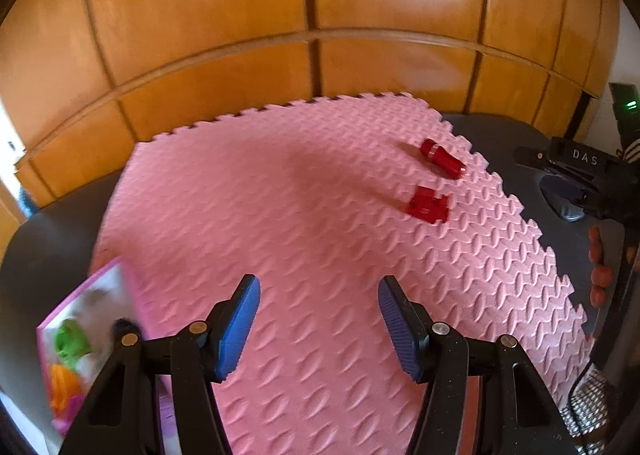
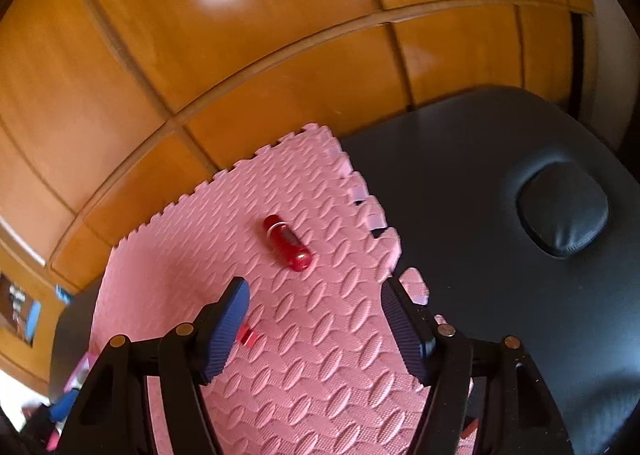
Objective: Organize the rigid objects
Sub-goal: 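Reach the left tool to the red block and grasp it while the right tool moves to the red cylinder, then lift the red block with the left tool while the right tool grasps the red cylinder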
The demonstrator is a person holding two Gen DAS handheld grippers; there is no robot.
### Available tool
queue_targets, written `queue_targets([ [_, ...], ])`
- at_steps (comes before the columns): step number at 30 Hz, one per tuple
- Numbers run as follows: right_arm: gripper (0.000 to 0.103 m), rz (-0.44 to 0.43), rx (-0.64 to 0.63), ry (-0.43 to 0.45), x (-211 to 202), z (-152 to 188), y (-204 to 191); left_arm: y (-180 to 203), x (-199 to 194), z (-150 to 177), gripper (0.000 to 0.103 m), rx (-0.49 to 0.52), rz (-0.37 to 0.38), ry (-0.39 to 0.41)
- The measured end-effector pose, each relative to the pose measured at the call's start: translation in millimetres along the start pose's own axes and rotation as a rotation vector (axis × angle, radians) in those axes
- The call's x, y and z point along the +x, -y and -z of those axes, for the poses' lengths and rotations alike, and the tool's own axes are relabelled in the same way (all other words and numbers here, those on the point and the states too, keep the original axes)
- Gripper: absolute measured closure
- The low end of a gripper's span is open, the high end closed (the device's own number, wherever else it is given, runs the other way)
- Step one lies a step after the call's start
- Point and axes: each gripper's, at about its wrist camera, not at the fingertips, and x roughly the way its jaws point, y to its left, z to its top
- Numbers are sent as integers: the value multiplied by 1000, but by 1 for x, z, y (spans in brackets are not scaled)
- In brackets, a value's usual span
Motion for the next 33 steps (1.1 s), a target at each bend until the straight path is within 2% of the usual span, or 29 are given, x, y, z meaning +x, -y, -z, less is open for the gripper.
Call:
queue_targets([
  [4,34,-10,36,-8,0,-2,7,24,20,-12,41,22,57,-23],
  [7,34,-21,49,-14,0,-3,8,45,37,-22,31,53,91,-31],
  [8,34,-23,49,-18,1,-3,7,49,42,-24,27,61,96,-31],
  [14,34,-44,54,-41,4,-3,7,78,81,-39,23,152,106,-43],
  [19,34,-54,51,-59,8,-2,5,83,111,-50,23,160,113,-45],
  [20,34,-55,47,-65,9,-2,4,83,117,-52,25,158,118,-46],
  [22,34,-54,42,-71,11,-1,3,82,126,-54,42,154,148,-59],
  [23,34,-52,39,-73,12,-1,2,82,131,-54,55,151,156,-71],
  [28,34,-39,35,-81,15,1,2,80,129,-51,55,129,186,-58],
  [33,34,-25,31,-96,19,3,2,73,113,-32,55,103,146,-82],
])
